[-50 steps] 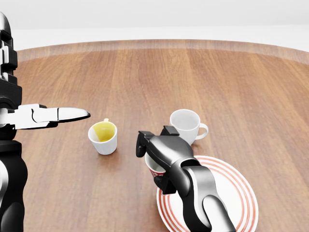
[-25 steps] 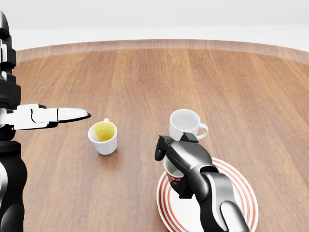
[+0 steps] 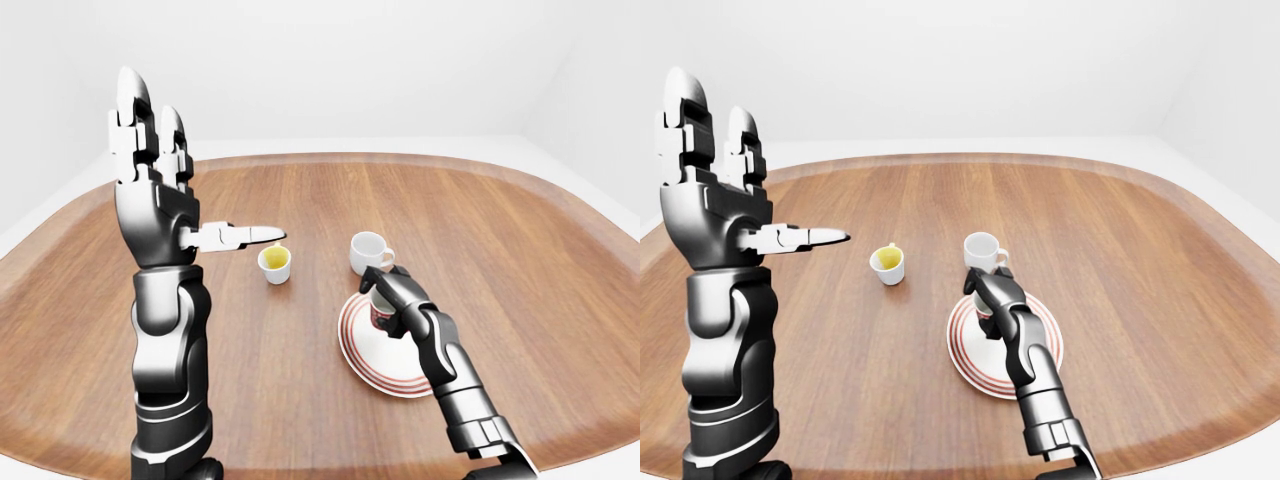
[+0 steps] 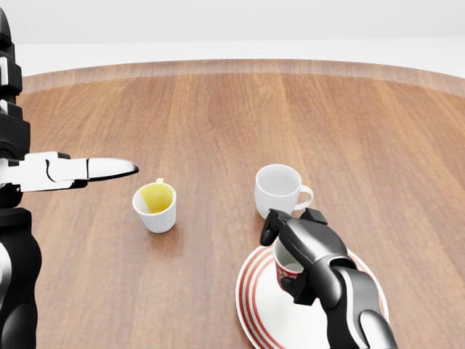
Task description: Pick up the red mug and put it on the plate
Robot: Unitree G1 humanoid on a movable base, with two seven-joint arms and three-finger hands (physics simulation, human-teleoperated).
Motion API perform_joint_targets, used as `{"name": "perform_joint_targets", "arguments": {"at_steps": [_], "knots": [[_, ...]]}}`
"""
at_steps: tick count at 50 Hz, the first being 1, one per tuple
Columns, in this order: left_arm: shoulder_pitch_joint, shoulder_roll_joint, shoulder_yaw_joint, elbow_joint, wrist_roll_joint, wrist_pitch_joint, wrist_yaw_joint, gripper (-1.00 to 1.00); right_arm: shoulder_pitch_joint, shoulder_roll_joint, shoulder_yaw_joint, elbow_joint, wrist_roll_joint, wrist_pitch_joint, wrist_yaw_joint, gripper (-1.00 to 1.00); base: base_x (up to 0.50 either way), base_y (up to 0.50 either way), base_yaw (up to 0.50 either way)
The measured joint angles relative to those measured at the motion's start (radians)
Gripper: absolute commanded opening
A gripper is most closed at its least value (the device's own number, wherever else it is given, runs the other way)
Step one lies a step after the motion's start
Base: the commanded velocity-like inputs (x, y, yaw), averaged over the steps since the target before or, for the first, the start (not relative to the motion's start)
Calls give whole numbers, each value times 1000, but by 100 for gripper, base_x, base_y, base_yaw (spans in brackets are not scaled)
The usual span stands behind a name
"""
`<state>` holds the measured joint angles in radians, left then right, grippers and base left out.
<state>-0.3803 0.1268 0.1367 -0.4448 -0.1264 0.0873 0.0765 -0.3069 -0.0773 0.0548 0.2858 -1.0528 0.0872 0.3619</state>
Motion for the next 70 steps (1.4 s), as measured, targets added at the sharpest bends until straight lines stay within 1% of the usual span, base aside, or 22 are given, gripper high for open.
{"name": "perform_joint_targets", "arguments": {"at_steps": [20,49,70], "knots": [[1,-7,-8,0,12,0,-2,100,7,-32,-23,74,52,0,-45,-100,0,0,0],[14,-8,-4,-12,11,0,-5,100,-25,-35,-14,247,82,0,-143,-100,0,0,0],[19,-11,-7,-20,11,0,-3,100,-32,-43,-16,284,84,0,-176,-100,0,0,0]]}}
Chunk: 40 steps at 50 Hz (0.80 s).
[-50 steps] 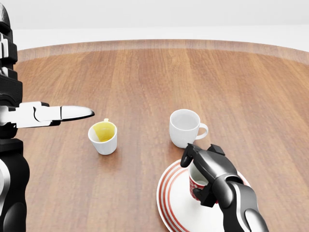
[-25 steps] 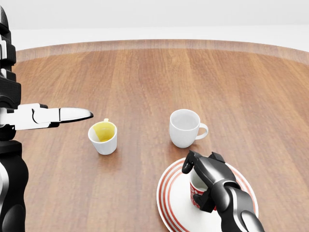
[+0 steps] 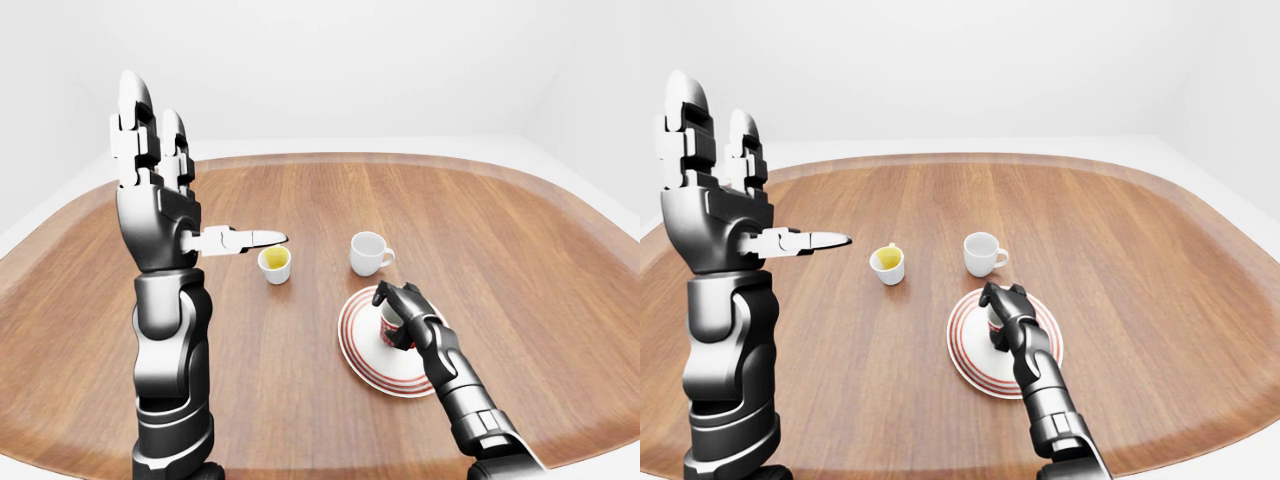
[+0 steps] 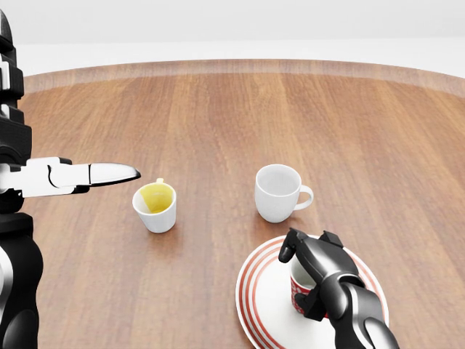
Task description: Pick up the red mug and put it on the plate
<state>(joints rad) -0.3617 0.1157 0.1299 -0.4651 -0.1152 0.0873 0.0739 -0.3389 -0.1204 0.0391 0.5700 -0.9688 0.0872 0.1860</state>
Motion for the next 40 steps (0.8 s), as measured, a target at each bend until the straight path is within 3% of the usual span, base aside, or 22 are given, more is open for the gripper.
{"name": "perform_joint_targets", "arguments": {"at_steps": [16,17,18,19,40], "knots": [[-3,0,-1,-4,1,0,1,100,13,4,4,-23,-7,0,0,-100,0,0,0],[-3,0,-1,-4,1,0,1,100,14,4,4,-25,-7,0,0,-29,0,0,0],[-4,0,-1,-4,1,0,1,100,15,4,5,-28,-7,0,-5,83,0,0,0],[-4,0,-1,-4,1,0,1,100,16,5,5,-31,2,0,-11,100,0,0,0],[-10,1,-1,-8,2,0,1,100,25,7,5,-74,82,0,-56,100,0,0,0]]}}
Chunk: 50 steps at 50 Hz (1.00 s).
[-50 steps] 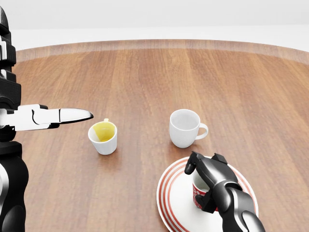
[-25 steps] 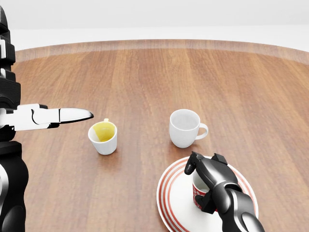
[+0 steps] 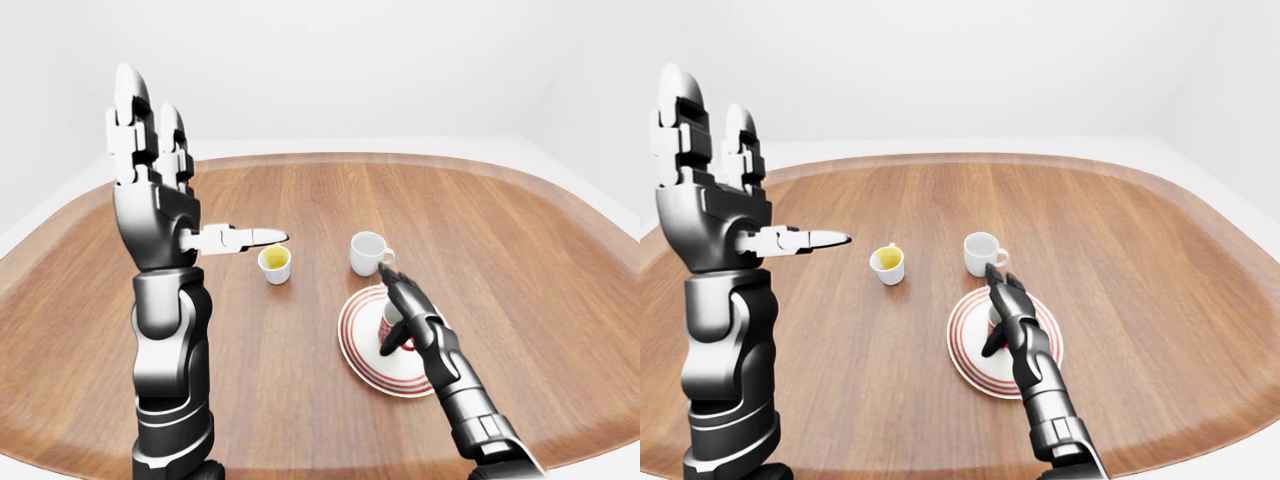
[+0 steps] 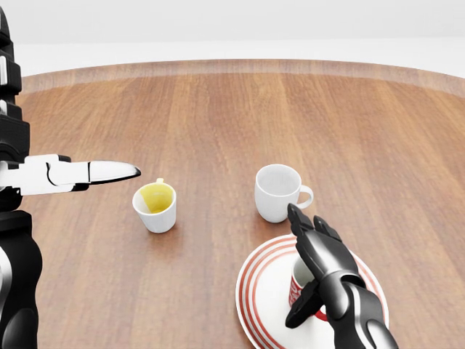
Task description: Pick up the red mug and put it on the plate
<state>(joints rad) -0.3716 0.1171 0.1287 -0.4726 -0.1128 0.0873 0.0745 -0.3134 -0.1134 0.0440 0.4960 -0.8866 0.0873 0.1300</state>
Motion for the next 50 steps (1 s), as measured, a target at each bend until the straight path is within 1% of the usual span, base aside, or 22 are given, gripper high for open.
{"name": "perform_joint_targets", "arguments": {"at_steps": [11,18,39,50], "knots": [[1,0,0,-5,1,0,0,100,9,0,-1,-42,0,0,13,100,0,0,0],[2,-1,0,-7,1,0,0,100,18,-1,-3,-105,-12,0,47,100,0,0,0],[-8,1,2,-20,-2,0,3,100,20,0,-24,-439,-103,0,267,100,0,0,0],[-13,4,5,-42,-7,0,6,100,7,-2,-43,-579,-124,0,354,100,0,0,0]]}}
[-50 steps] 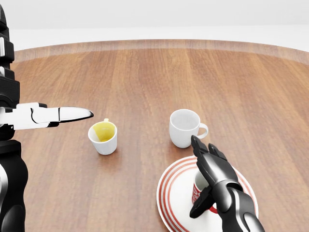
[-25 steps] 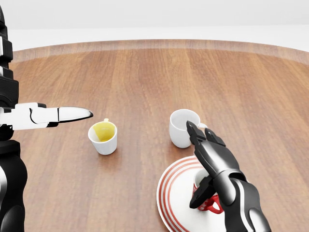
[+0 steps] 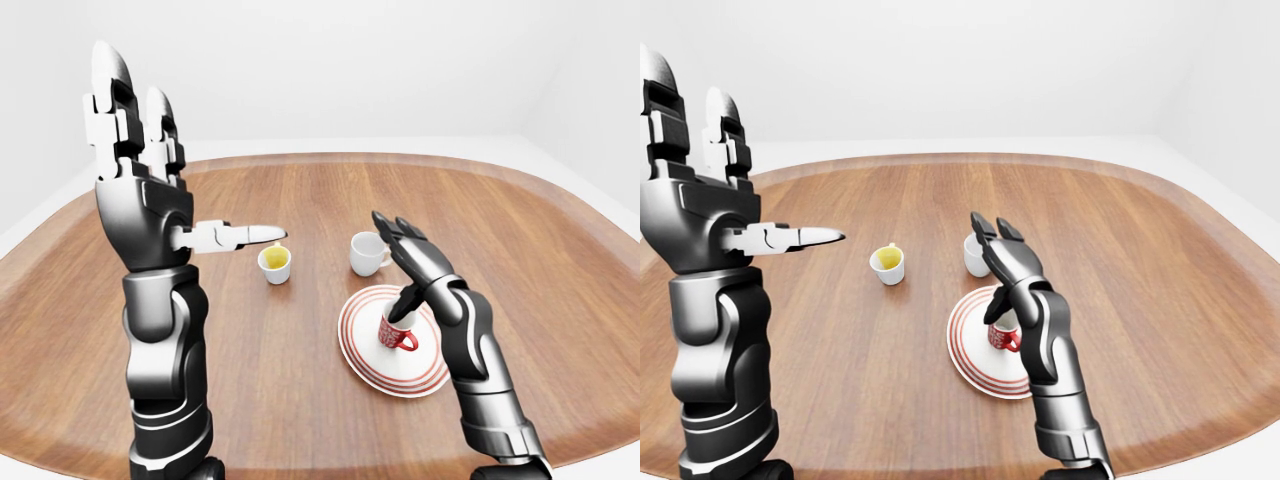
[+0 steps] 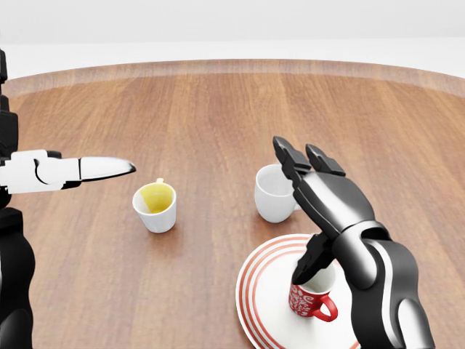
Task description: Pick up the red mug and put it on the plate
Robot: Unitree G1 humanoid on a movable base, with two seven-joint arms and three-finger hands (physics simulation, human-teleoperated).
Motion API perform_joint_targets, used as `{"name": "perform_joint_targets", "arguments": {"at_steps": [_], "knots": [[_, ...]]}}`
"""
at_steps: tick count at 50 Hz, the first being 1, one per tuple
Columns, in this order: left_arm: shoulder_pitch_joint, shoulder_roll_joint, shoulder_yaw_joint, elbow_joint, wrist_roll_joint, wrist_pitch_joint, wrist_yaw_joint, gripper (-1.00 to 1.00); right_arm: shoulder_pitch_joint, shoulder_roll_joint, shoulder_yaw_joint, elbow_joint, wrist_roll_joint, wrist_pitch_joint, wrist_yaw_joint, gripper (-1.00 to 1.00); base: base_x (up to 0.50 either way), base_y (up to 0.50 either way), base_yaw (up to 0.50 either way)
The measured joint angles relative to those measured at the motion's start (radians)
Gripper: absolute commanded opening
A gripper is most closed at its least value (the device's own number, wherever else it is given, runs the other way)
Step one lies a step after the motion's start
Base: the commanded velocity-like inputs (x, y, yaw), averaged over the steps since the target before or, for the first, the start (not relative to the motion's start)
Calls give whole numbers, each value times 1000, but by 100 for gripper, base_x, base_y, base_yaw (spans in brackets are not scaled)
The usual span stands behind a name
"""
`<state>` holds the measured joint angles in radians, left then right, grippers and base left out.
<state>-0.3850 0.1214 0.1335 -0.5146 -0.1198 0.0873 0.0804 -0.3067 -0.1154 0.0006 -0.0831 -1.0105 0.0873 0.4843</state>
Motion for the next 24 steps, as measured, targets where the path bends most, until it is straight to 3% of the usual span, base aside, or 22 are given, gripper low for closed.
{"name": "perform_joint_targets", "arguments": {"at_steps": [24], "knots": [[-23,7,7,-60,-10,0,8,100,-78,-33,-59,-241,84,0,67,100,0,0,0]]}}
